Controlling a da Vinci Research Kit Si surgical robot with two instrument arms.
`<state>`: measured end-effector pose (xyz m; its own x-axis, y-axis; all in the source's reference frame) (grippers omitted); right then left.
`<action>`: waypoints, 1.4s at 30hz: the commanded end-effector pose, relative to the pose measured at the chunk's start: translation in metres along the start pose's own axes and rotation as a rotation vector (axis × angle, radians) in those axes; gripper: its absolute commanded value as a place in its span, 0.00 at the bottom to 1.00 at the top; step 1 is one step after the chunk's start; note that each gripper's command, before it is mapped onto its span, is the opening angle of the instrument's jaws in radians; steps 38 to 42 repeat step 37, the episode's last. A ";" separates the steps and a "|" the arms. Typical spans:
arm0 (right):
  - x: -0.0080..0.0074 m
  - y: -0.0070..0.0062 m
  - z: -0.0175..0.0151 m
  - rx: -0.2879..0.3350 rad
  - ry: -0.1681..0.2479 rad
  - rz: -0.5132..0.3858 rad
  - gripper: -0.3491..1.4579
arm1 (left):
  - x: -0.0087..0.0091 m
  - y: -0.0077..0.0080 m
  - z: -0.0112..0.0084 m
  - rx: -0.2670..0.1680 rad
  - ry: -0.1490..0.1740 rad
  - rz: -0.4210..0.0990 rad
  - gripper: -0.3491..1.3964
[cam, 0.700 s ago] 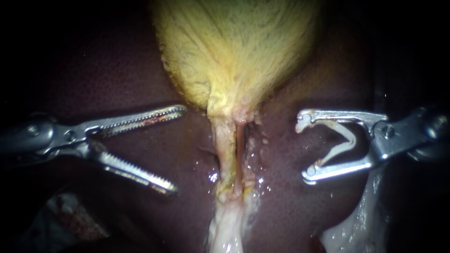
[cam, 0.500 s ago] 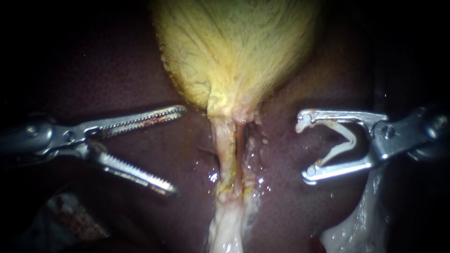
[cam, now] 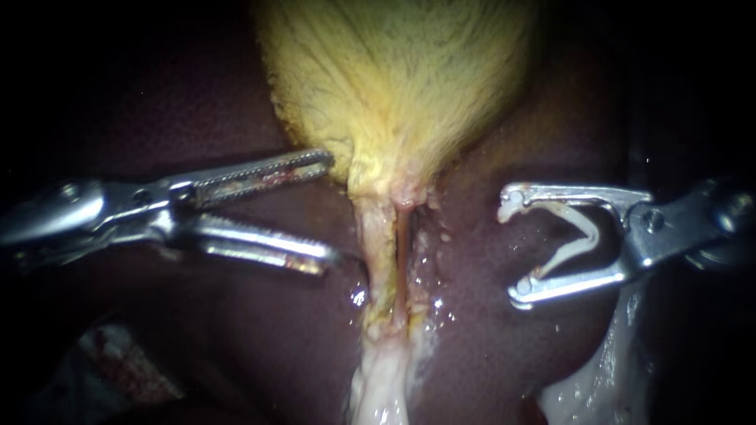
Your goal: Grabbing gallbladder
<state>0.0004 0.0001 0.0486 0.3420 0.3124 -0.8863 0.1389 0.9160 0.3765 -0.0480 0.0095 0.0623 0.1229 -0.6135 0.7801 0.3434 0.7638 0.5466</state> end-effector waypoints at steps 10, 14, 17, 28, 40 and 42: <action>-0.0001 0.0000 -0.0001 0.001 0.000 0.000 0.52 | 0.0002 0.0013 0.0028 -0.020 0.036 0.000 0.20; -0.0001 0.0000 -0.0001 0.001 0.000 0.000 0.52 | 0.0002 0.0013 0.0030 -0.021 0.053 -0.005 0.00; -0.0001 0.0000 -0.0002 0.001 0.000 0.000 0.52 | 0.0002 0.0014 0.0029 -0.022 0.061 -0.023 0.00; -0.0001 0.0000 -0.0002 0.001 0.000 0.000 0.52 | 0.0002 0.0013 0.0028 -0.023 0.067 -0.034 0.00; -0.0001 0.0000 -0.0002 0.001 0.000 0.000 0.52 | 0.0001 0.0012 0.0027 -0.023 0.067 -0.035 0.00; -0.0001 0.0000 -0.0002 0.001 0.000 0.000 0.52 | 0.0001 0.0012 0.0027 -0.023 0.067 -0.035 0.00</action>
